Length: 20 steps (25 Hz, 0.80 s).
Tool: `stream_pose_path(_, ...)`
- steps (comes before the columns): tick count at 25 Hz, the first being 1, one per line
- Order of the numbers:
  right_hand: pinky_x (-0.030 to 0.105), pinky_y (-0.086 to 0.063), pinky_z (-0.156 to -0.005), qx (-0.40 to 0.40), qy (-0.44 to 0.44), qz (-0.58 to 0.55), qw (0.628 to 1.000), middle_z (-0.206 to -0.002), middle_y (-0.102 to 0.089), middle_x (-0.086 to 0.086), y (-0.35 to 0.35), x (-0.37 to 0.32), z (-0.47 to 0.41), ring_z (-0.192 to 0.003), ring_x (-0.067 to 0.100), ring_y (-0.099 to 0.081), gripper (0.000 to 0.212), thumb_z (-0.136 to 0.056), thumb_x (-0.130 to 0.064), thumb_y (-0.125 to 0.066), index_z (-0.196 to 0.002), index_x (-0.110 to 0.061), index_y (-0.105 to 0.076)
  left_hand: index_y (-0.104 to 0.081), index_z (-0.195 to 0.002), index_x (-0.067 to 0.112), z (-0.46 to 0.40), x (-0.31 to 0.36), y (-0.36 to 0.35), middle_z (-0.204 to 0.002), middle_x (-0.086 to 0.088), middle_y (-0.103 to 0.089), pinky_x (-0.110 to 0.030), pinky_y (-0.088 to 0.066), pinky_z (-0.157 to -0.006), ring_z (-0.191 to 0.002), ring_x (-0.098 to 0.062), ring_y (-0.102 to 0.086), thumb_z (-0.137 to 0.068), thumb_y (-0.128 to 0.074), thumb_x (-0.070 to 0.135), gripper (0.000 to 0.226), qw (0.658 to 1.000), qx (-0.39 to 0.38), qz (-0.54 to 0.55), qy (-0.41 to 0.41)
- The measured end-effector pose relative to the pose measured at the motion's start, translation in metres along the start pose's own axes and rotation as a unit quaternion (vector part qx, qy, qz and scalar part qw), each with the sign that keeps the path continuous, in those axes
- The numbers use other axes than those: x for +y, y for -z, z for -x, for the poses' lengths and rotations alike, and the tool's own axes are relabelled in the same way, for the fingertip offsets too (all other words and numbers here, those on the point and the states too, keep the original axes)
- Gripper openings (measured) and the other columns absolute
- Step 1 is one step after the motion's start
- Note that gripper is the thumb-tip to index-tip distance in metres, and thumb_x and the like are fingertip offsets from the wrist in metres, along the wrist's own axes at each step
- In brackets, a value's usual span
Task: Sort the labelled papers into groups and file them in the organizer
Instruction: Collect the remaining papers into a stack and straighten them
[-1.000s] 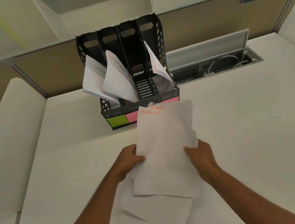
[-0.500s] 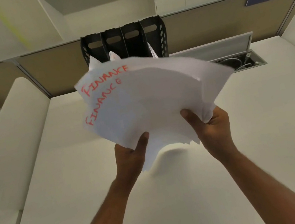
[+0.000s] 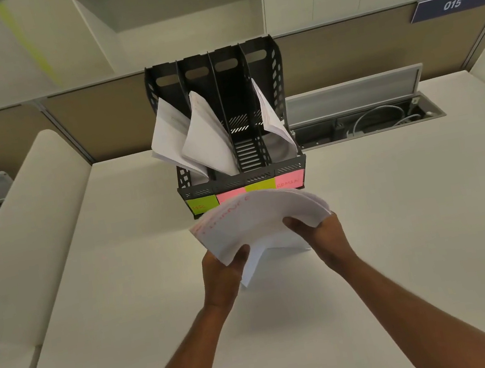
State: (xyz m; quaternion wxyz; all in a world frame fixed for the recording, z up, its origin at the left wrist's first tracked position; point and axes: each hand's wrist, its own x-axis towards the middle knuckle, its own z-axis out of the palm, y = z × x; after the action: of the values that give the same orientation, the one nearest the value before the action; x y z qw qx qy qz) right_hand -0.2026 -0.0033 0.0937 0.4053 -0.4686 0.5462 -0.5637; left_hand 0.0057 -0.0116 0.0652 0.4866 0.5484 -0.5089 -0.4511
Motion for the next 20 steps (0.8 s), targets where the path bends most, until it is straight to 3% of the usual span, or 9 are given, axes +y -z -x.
stream_pose_path(3, 0.018, -0.056, -0.073, -0.01, -0.016, -0.006, 1.0, -0.101, -0.072, -0.025, -0.004, 0.006, -0.002, -0.093, 0.002, -0.069, 0.045, -0.078, -0.027, -0.082, -0.102, -0.061, -0.065, -0.064, -0.109, 0.03, -0.001, -0.001, -0.007, -0.098, 0.008, -0.075, -0.03, -0.062, -0.08, -0.095, -0.01, -0.071, -0.078, -0.081, 0.011, 0.04, 0.999, 0.02, 0.038, -0.001)
stream_pose_path(7, 0.015, -0.055, -0.064, 0.001, -0.057, -0.009, 0.998, -0.091, -0.076, -0.014, -0.009, 0.016, -0.001, -0.085, 0.007, -0.072, 0.024, -0.074, -0.039, -0.08, -0.096, -0.04, -0.071, -0.066, -0.111, 0.025, 0.002, -0.009, -0.011, -0.098, 0.01, -0.077, -0.022, -0.06, -0.072, -0.093, -0.014, -0.073, -0.077, -0.08, 0.021, 0.037, 0.997, 0.027, 0.073, 0.011)
stream_pose_path(11, 0.008, -0.048, -0.058, 0.008, -0.084, 0.064, 0.994, -0.085, -0.074, -0.01, -0.004, 0.026, -0.001, -0.078, 0.004, -0.069, 0.002, -0.09, -0.026, -0.072, -0.092, -0.026, -0.071, -0.071, -0.096, 0.023, 0.003, -0.015, -0.007, -0.091, 0.006, -0.078, -0.027, -0.058, -0.073, -0.086, -0.017, -0.073, -0.091, -0.069, 0.027, 0.007, 0.994, 0.061, 0.073, 0.045)
stream_pose_path(13, 0.011, -0.048, -0.059, 0.007, -0.104, 0.09, 0.991, -0.088, -0.074, -0.01, 0.004, 0.028, -0.004, -0.077, 0.004, -0.07, 0.006, -0.092, -0.027, -0.068, -0.095, -0.024, -0.071, -0.066, -0.081, 0.016, -0.001, -0.018, 0.002, -0.076, 0.002, -0.067, -0.033, -0.05, -0.068, -0.071, -0.016, -0.06, -0.096, -0.059, 0.036, 0.026, 0.994, 0.071, 0.064, 0.051)
stream_pose_path(15, 0.019, -0.05, -0.06, -0.01, -0.15, 0.099, 0.984, -0.092, -0.075, -0.006, 0.011, 0.034, -0.002, -0.08, 0.011, -0.071, 0.013, -0.092, -0.029, -0.066, -0.1, -0.02, -0.071, -0.064, -0.077, 0.008, -0.004, -0.023, 0.012, -0.076, -0.006, -0.064, -0.037, -0.049, -0.071, -0.072, -0.021, -0.055, -0.099, -0.055, 0.032, 0.034, 0.989, 0.062, 0.071, 0.118)
stream_pose_path(18, 0.024, -0.05, -0.061, -0.031, -0.219, 0.106, 0.969, -0.097, -0.074, 0.0, 0.02, 0.051, 0.011, -0.083, 0.018, -0.071, 0.019, -0.093, -0.03, -0.065, -0.104, -0.016, -0.07, -0.074, -0.084, 0.006, 0.001, -0.032, 0.018, -0.094, -0.017, -0.077, -0.039, -0.059, -0.074, -0.079, -0.026, -0.071, -0.097, -0.062, 0.018, 0.021, 0.962, 0.033, 0.081, 0.259)
stream_pose_path(20, 0.027, -0.052, -0.064, -0.021, -0.242, 0.094, 0.966, -0.099, -0.075, 0.001, 0.022, 0.062, 0.022, -0.085, 0.019, -0.071, 0.019, -0.093, -0.03, -0.066, -0.104, -0.015, -0.07, -0.074, -0.083, 0.004, 0.01, -0.038, 0.016, -0.092, -0.018, -0.077, -0.042, -0.061, -0.076, -0.077, -0.027, -0.071, -0.092, -0.068, 0.015, 0.016, 0.952, 0.051, 0.076, 0.292)
